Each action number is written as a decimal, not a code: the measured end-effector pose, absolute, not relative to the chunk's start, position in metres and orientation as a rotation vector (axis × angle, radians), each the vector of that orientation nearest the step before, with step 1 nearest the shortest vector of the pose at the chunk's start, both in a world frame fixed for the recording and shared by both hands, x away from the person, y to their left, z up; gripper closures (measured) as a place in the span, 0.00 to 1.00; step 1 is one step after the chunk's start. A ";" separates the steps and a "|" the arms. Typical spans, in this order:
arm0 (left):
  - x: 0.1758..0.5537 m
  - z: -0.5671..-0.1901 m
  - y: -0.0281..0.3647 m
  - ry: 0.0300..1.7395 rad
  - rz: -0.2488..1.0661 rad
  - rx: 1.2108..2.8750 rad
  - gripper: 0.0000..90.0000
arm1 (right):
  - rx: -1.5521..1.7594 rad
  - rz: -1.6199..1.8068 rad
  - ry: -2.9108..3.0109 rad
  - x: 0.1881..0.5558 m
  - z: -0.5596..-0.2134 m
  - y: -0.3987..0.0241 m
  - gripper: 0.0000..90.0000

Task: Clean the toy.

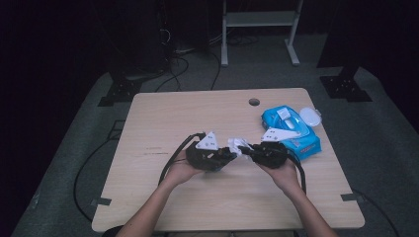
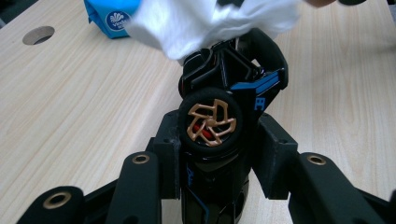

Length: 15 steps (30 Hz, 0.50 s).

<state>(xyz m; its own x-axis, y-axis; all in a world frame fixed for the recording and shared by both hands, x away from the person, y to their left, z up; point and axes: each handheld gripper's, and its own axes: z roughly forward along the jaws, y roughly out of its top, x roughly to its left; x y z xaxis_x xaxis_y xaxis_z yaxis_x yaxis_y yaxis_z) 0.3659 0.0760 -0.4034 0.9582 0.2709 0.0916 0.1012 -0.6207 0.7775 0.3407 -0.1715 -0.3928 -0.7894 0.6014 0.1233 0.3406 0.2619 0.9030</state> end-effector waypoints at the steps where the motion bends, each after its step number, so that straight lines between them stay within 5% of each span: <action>1: 0.366 -0.403 0.076 0.259 0.253 2.239 0.65 | 0.866 1.535 2.288 0.340 -0.391 -0.170 0.93; 15: 0.366 -0.403 0.077 0.253 0.251 2.244 0.65 | 0.890 1.528 2.298 0.343 -0.396 -0.172 0.93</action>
